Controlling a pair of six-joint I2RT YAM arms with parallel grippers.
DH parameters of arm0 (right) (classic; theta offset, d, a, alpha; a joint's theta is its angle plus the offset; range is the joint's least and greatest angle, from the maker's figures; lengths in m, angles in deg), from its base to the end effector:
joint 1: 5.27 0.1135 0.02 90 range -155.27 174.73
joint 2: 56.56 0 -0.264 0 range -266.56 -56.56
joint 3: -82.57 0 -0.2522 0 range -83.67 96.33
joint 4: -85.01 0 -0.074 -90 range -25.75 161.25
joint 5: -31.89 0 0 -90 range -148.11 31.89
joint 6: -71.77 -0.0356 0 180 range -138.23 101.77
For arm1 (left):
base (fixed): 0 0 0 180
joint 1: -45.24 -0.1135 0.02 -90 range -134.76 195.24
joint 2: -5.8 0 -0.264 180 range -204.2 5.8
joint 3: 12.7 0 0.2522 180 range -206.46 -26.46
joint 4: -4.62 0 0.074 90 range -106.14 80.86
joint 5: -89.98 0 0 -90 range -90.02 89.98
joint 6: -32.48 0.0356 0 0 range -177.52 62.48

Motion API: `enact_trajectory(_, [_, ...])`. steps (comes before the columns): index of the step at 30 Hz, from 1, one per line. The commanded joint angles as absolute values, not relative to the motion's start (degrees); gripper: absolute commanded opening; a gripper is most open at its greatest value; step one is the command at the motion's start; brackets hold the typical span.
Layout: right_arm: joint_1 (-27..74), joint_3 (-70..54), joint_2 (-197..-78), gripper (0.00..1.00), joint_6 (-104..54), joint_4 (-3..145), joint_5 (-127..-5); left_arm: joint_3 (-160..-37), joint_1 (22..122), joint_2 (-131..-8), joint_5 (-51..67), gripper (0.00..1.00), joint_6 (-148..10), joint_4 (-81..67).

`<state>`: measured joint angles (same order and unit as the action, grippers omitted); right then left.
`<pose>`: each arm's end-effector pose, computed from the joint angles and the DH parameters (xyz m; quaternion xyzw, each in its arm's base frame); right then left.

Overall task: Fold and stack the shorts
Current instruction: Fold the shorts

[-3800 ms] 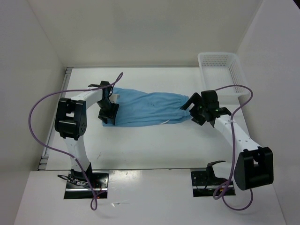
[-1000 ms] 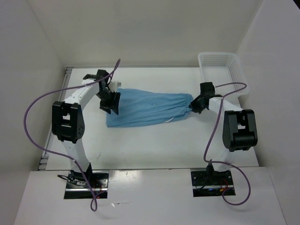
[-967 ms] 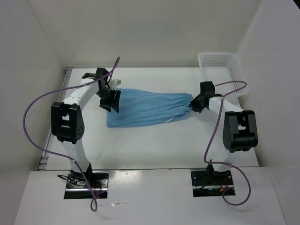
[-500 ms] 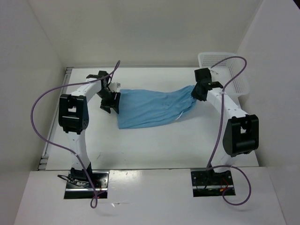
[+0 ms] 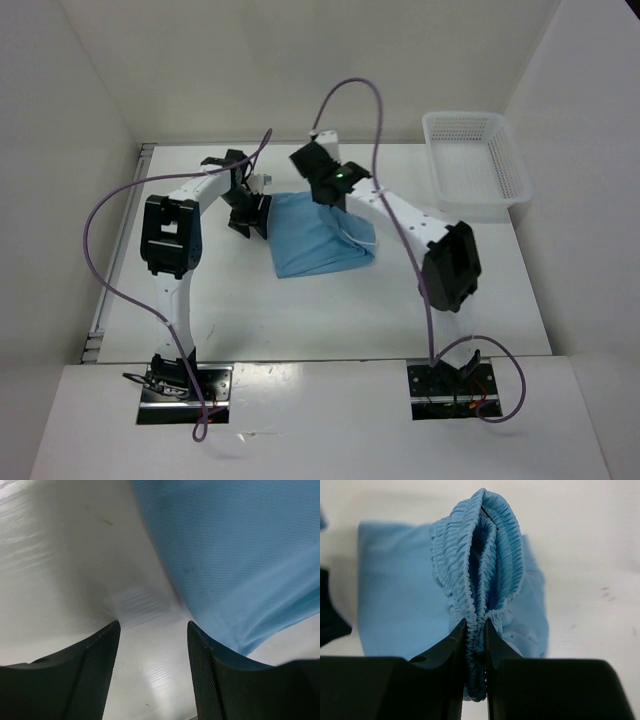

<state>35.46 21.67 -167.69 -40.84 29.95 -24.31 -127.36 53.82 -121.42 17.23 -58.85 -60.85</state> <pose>0.3429 0.2691 0.3189 -0.0352 0.8961 -0.0465 0.4399 0.4417 -0.0773 0.1632 0.0778 0.9803 -0.1575 0.0898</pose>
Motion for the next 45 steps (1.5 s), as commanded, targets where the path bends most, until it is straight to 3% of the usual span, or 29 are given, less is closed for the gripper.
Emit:
enact_trajectory(1, [40.8,28.5,-175.0,0.00,-39.1,24.8,-21.2,-128.3,55.9,-124.7,19.2,0.64,-57.5,-59.9])
enact_trajectory(5, [45.8,34.9,-181.1,0.00,-38.0,23.5,-21.2,-128.9,55.9,-126.0,19.2,0.58,-57.5,-59.9])
enact_trajectory(12, [48.9,41.2,-186.9,0.01,-38.0,23.0,-26.4,-129.4,55.9,-127.0,18.7,0.58,-57.5,-59.9])
enact_trajectory(14, [49.6,41.7,-188.4,0.09,-38.0,23.6,-28.5,-129.4,55.3,-127.0,18.2,0.58,-57.5,-59.9])
enact_trajectory(17, [50.3,41.7,-188.4,0.36,-35.7,25.9,-33.7,-129.9,54.0,-127.0,17.6,0.61,-57.5,-59.9])
enact_trajectory(24, [57.3,36.9,-180.1,0.72,-22.8,35.5,-47.1,-129.4,47.5,-123.3,13.9,0.62,-57.5,-59.3])
enact_trajectory(30, [55.9,24.1,-169.0,0.76,-26.6,44.4,-49.7,-128.3,45.8,-114.2,9.6,0.63,-57.5,-59.3])
enact_trajectory(35, [44.4,7.3,-157.6,0.76,-41.0,50.6,-50.3,-127.7,52.8,-105.9,16.3,0.64,-57.5,-61.2])
enact_trajectory(40, [28.7,-8.6,-149.2,0.74,-51.7,52.9,-53.3,-127.0,59.0,-107.7,18.8,0.67,-57.5,-62.5])
enact_trajectory(45, [22.8,-18.0,-146.6,0.76,-53.6,54.2,-56.9,-126.5,63.7,-111.3,18.1,0.68,-57.5,-62.5])
